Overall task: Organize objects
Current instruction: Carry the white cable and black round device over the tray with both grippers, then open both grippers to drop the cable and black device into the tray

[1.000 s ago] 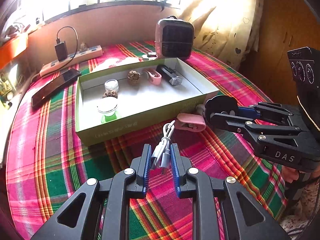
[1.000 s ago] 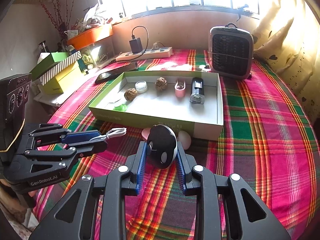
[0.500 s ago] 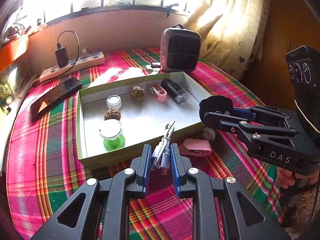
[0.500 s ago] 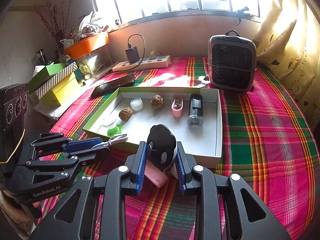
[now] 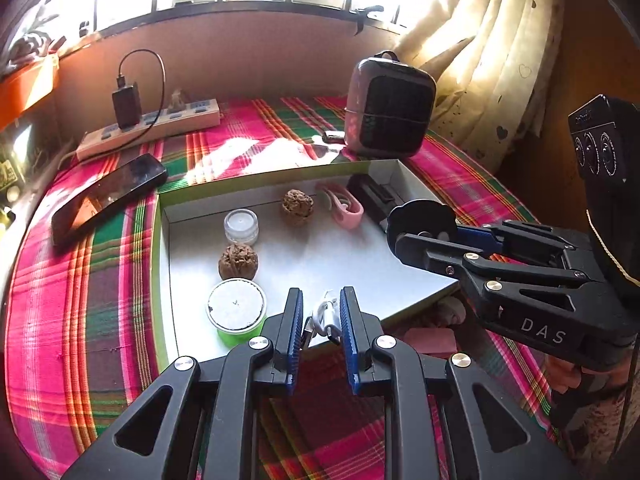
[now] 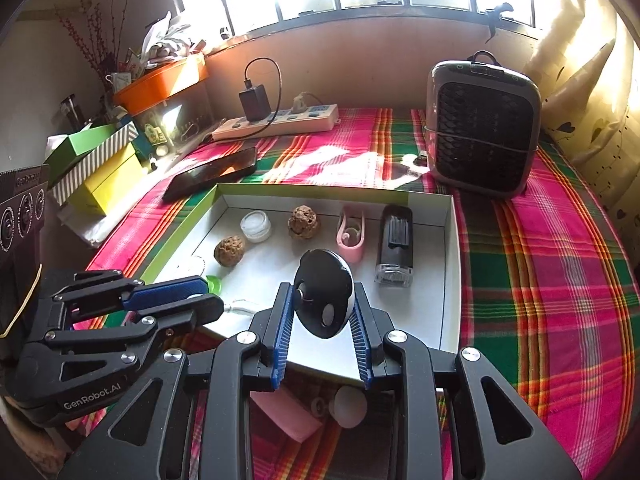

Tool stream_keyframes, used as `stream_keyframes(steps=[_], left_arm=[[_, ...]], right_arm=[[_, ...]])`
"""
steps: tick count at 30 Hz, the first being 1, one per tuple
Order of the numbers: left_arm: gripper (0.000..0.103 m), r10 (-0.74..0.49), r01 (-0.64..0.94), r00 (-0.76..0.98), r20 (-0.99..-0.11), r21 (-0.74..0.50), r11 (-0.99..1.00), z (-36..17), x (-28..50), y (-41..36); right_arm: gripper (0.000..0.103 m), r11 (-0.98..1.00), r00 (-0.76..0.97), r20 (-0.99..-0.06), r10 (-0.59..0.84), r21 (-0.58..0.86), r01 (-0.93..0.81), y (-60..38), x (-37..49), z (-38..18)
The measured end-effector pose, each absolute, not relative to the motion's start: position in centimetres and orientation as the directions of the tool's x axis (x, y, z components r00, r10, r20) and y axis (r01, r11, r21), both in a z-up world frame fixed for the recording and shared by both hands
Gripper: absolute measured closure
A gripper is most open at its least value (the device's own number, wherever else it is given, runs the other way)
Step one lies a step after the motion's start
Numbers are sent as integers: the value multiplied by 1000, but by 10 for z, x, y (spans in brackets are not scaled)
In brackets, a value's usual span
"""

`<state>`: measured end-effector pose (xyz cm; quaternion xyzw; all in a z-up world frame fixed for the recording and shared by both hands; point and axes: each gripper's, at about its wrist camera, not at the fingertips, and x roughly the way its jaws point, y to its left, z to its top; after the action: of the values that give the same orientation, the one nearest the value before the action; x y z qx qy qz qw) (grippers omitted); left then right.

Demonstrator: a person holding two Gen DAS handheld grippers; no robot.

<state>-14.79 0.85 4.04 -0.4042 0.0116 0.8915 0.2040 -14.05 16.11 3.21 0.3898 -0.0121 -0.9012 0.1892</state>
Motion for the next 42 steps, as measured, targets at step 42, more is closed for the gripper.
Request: stream_keyframes(steps=[42], left_arm=[[79,308,-315,-562,-768,-146,-938,21,-174,-4]], right_arm=[[74,-895,-498,-764,-409,231,381,130,-195,3]])
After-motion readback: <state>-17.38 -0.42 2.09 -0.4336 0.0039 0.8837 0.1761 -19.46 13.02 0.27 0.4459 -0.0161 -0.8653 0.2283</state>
